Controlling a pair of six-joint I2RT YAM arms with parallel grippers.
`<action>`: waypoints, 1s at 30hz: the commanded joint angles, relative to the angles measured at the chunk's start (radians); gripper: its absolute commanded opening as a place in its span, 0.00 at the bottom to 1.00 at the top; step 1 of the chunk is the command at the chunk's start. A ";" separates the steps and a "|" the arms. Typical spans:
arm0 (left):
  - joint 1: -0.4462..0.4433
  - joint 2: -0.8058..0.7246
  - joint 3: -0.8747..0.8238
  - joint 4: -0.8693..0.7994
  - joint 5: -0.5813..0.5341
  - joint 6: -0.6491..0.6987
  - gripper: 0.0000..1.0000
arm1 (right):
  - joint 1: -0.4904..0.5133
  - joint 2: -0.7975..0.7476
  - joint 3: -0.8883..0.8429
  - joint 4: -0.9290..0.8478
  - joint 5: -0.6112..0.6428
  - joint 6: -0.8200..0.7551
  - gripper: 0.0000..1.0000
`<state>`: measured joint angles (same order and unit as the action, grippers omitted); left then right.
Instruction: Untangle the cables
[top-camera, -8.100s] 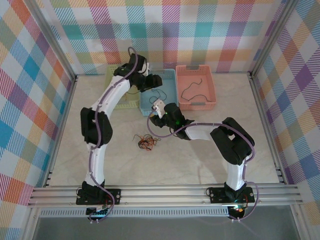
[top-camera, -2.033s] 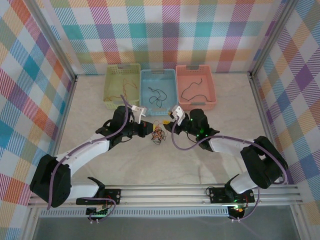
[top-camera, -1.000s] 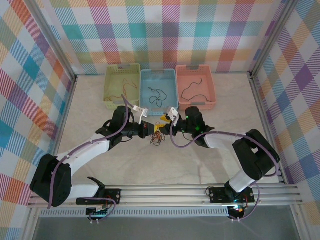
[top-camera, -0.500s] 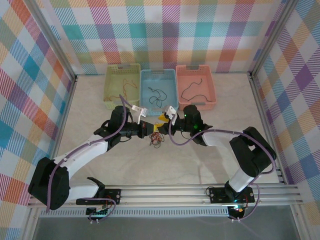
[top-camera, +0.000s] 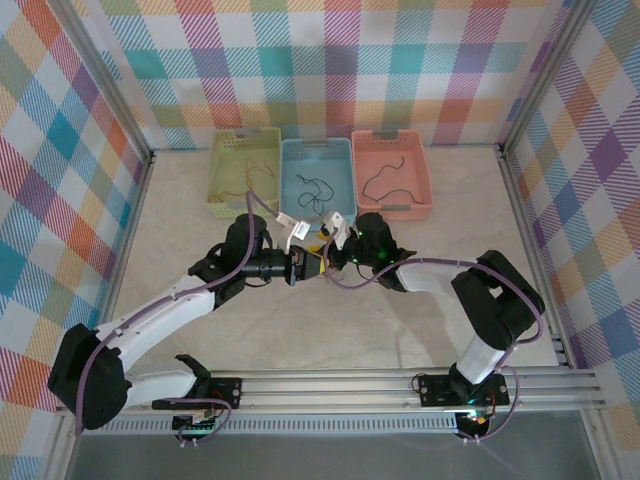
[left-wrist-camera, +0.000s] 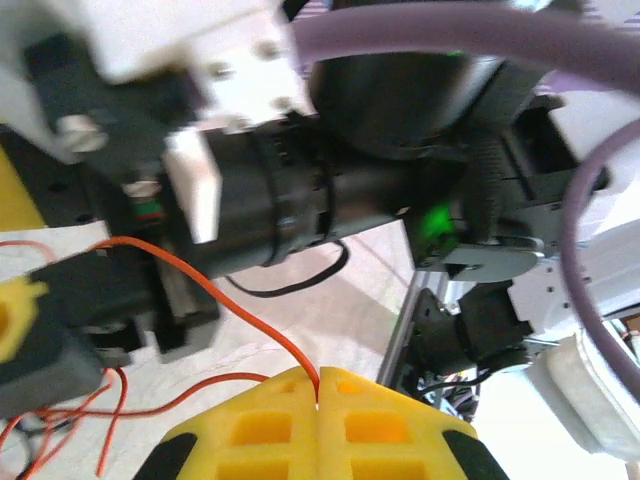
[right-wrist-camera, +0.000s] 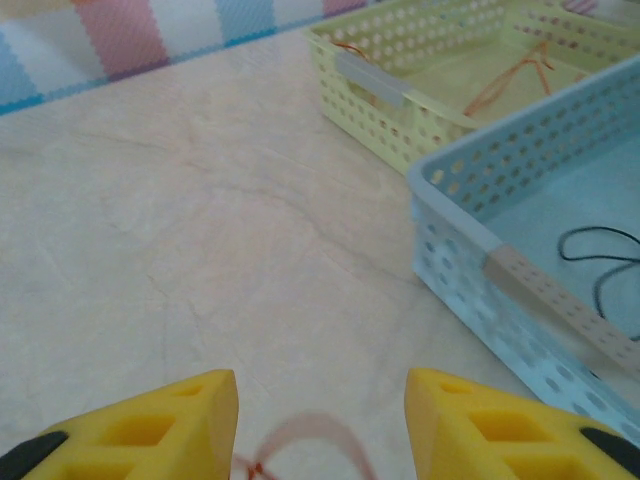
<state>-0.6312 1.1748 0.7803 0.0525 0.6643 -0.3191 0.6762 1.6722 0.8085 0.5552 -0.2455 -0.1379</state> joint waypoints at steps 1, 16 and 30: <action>-0.012 -0.050 -0.028 0.021 0.014 -0.008 0.00 | -0.003 0.007 0.032 -0.030 0.146 0.011 0.48; -0.012 -0.318 0.048 -0.158 -0.091 -0.028 0.00 | -0.030 0.035 0.088 -0.189 0.369 0.027 0.48; -0.011 -0.507 0.093 -0.280 -0.231 -0.035 0.00 | -0.092 0.050 0.121 -0.312 0.476 0.151 0.48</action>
<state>-0.6327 0.7353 0.8032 -0.2241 0.4530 -0.3553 0.6140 1.7069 0.9169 0.3042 0.1658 -0.0422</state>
